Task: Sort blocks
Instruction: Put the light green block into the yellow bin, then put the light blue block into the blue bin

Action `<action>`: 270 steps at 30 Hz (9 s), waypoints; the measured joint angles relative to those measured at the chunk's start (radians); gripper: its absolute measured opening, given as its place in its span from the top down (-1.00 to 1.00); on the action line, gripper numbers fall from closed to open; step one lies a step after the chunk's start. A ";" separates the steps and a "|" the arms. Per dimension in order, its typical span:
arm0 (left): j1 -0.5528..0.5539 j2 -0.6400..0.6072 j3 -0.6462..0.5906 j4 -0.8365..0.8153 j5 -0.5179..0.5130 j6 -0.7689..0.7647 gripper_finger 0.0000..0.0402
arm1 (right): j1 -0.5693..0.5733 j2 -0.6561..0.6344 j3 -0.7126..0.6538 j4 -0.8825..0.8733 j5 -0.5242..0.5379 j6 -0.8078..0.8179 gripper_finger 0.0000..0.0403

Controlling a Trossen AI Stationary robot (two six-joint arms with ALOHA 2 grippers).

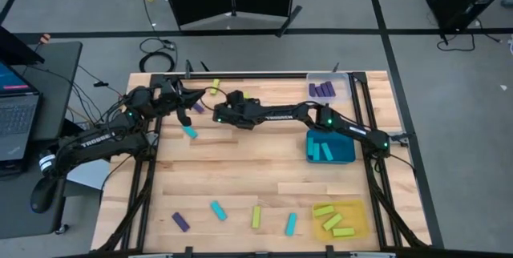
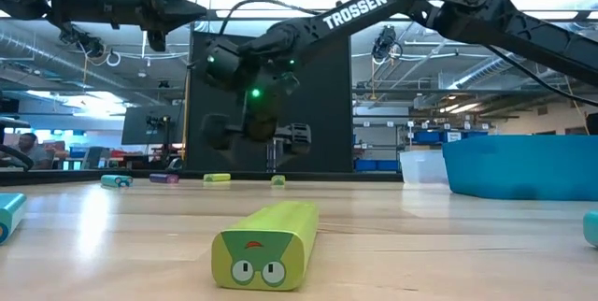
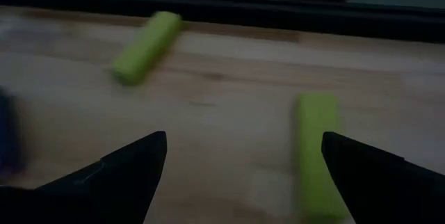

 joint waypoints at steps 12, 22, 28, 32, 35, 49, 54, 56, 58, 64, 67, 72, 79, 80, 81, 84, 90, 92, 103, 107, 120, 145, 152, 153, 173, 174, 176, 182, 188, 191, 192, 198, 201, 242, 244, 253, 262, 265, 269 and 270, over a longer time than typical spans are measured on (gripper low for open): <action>0.000 0.000 0.000 -0.015 0.000 -0.002 0.93 | -0.020 0.000 0.000 -0.143 -0.058 0.086 -0.95; 0.000 0.000 0.000 -0.010 0.000 -0.003 0.93 | -0.055 -0.004 -0.014 -0.175 -0.211 0.115 -0.92; 0.000 0.000 0.000 -0.011 0.000 -0.003 0.93 | -0.058 -0.008 -0.036 -0.170 -0.232 0.117 -0.66; 0.000 0.000 0.000 -0.011 0.000 -0.003 0.93 | -0.058 -0.008 -0.039 -0.165 -0.233 0.119 -0.34; 0.000 0.000 0.000 -0.011 0.000 -0.003 0.93 | -0.059 -0.008 -0.039 -0.160 -0.240 0.120 -0.07; 0.000 0.000 0.000 -0.012 0.000 -0.003 0.93 | -0.049 -0.003 -0.040 -0.155 -0.232 0.144 0.40; 0.000 0.000 0.000 -0.012 0.000 -0.003 0.93 | -0.024 -0.012 -0.044 -0.164 -0.186 0.128 0.40; 0.000 0.000 0.000 -0.012 0.000 -0.004 0.93 | -0.008 -0.029 -0.047 -0.171 -0.183 0.110 0.40; 0.000 0.000 0.000 -0.013 0.000 -0.004 0.93 | 0.011 -0.055 -0.047 -0.177 -0.157 0.089 0.40; 0.000 0.000 0.000 -0.023 -0.001 -0.004 0.93 | 0.058 -0.186 -0.043 -0.228 0.002 0.036 0.40; 0.000 0.000 0.000 -0.030 -0.001 -0.004 0.93 | 0.087 -0.250 -0.044 -0.297 0.065 0.029 0.40; 0.000 0.000 0.000 -0.064 -0.026 -0.007 0.93 | 0.166 -0.377 -0.042 -0.474 0.109 0.021 0.40; 0.000 0.000 0.000 -0.098 -0.049 -0.007 0.93 | 0.379 -0.480 -0.042 -0.805 0.110 0.041 0.40; 0.000 0.000 0.000 -0.099 -0.054 -0.007 0.93 | 0.415 -0.491 -0.042 -0.846 0.096 0.061 0.40; 0.000 0.000 0.000 -0.099 -0.057 -0.007 0.93 | 0.449 -0.500 -0.042 -0.880 0.077 0.082 0.40; 0.000 0.005 0.000 -0.100 -0.060 -0.032 0.93 | 0.552 -0.521 -0.063 -0.887 -0.014 0.095 0.40; -0.002 0.067 0.000 -0.119 -0.014 -0.077 0.93 | 0.737 -0.525 -0.078 -0.889 -0.268 0.208 0.40; -0.002 0.103 0.000 -0.123 0.013 -0.086 0.93 | 0.781 -0.525 -0.078 -0.890 -0.340 0.285 0.40; -0.066 0.331 0.000 -0.011 0.204 -0.124 0.93 | 1.012 -0.525 -0.077 -0.893 -0.631 0.760 0.40; -0.136 0.404 0.000 0.054 0.261 -0.059 0.93 | 1.080 -0.525 -0.105 -0.894 -0.721 0.949 0.40; -0.435 0.605 0.022 0.069 0.247 0.165 0.78 | 1.192 -0.525 -0.311 -0.894 -0.864 1.234 0.39; -0.963 1.046 0.494 -0.344 -0.035 0.641 -0.06 | 1.164 -0.525 -0.400 -0.892 -0.656 1.154 -0.30; -1.005 1.250 0.729 -0.502 -0.058 0.792 -0.06 | 1.165 -0.532 -0.322 -0.893 -0.417 1.118 -0.52; -1.010 1.277 0.760 -0.521 -0.070 0.811 -0.06 | 1.165 -0.532 -0.310 -0.892 -0.383 1.110 -0.55; -1.020 1.494 0.981 -0.587 -0.079 0.957 -0.06 | 1.162 -0.532 -0.180 -0.871 -0.121 0.888 -0.67; -1.019 1.503 0.983 -0.588 -0.079 0.951 -0.06 | 1.162 -0.532 -0.180 -0.871 -0.121 0.888 -0.67; -1.011 1.507 0.983 -0.587 -0.074 0.937 -0.06 | 1.160 -0.532 -0.180 -0.870 -0.119 0.886 -0.66; -0.977 1.510 0.981 -0.593 -0.006 0.897 0.09 | 1.157 -0.532 -0.180 -0.868 -0.118 0.869 -0.65; -0.955 1.531 0.981 -0.606 0.034 0.865 0.48 | 1.150 -0.533 -0.179 -0.870 -0.115 0.861 -0.65; -0.948 1.536 0.981 -0.599 0.025 0.859 0.48 | 1.150 -0.533 -0.166 -0.868 -0.084 0.841 -0.64; -0.946 1.536 0.981 -0.595 0.023 0.858 0.48 | 1.150 -0.534 -0.159 -0.866 -0.062 0.831 -0.63; -0.943 1.523 0.974 -0.476 -0.037 0.829 0.48 | 1.153 -0.535 -0.074 -0.863 0.151 0.708 -0.60; -0.939 1.518 0.979 -0.402 -0.090 0.789 0.48 | 1.155 -0.535 -0.007 -0.863 0.244 0.614 -0.58; -0.858 1.938 1.733 -0.340 -0.028 0.230 -0.20 | 1.104 -0.545 0.116 -0.627 0.474 0.028 -0.53; -0.853 1.917 1.733 -0.372 -0.027 0.238 -0.28 | 1.104 -0.545 0.116 -0.619 0.494 0.028 -0.53; -0.847 1.755 1.717 -0.512 -0.099 0.334 -0.05 | 1.137 -0.552 0.116 -0.457 0.633 -0.154 -0.53; -0.816 1.407 1.187 -0.267 -0.135 0.282 0.33 | 1.201 -0.556 0.116 -0.223 0.768 -0.446 -0.53; -0.813 1.239 0.946 -0.179 -0.247 0.258 0.37 | 1.202 -0.556 0.116 -0.228 0.768 -0.451 -0.53; -0.811 1.010 0.684 -0.212 -0.409 0.241 0.38 | 1.183 -0.556 0.116 -0.252 0.720 -0.412 -0.53; -0.811 0.948 0.625 -0.225 -0.431 0.227 0.38 | 1.173 -0.556 0.116 -0.264 0.685 -0.384 -0.53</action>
